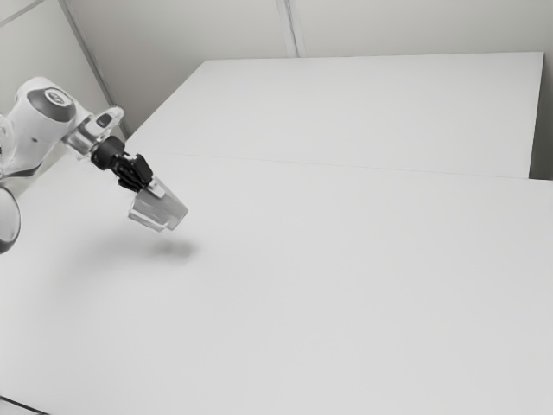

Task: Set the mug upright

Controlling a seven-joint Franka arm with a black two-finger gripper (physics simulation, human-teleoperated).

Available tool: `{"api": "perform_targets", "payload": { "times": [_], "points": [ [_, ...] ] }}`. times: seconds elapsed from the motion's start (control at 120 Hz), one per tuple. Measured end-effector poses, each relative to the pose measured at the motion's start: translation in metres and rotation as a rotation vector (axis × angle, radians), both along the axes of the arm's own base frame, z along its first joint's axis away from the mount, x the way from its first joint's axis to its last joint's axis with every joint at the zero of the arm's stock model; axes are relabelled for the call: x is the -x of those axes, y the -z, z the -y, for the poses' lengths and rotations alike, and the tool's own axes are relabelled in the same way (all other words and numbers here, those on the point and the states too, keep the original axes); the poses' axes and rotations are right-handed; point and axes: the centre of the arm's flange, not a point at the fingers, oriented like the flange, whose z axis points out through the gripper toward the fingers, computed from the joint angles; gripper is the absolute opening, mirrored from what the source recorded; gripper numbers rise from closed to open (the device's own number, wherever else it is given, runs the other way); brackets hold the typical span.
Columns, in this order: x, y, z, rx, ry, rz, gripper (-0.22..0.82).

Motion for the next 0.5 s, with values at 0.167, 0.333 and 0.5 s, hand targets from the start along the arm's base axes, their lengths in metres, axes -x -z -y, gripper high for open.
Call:
{"api": "perform_targets", "payload": {
  "times": [0.167, 0.333, 0.5],
  "points": [
    [-0.016, -0.014, 0.07, -0.358, 0.136, -0.043, -0.17],
    [0.003, 0.0, 0.104, -0.522, 0.121, -0.04, -0.17],
    [0.023, 0.022, 0.123, -0.633, 0.093, -0.026, -0.18]
  ]
}}
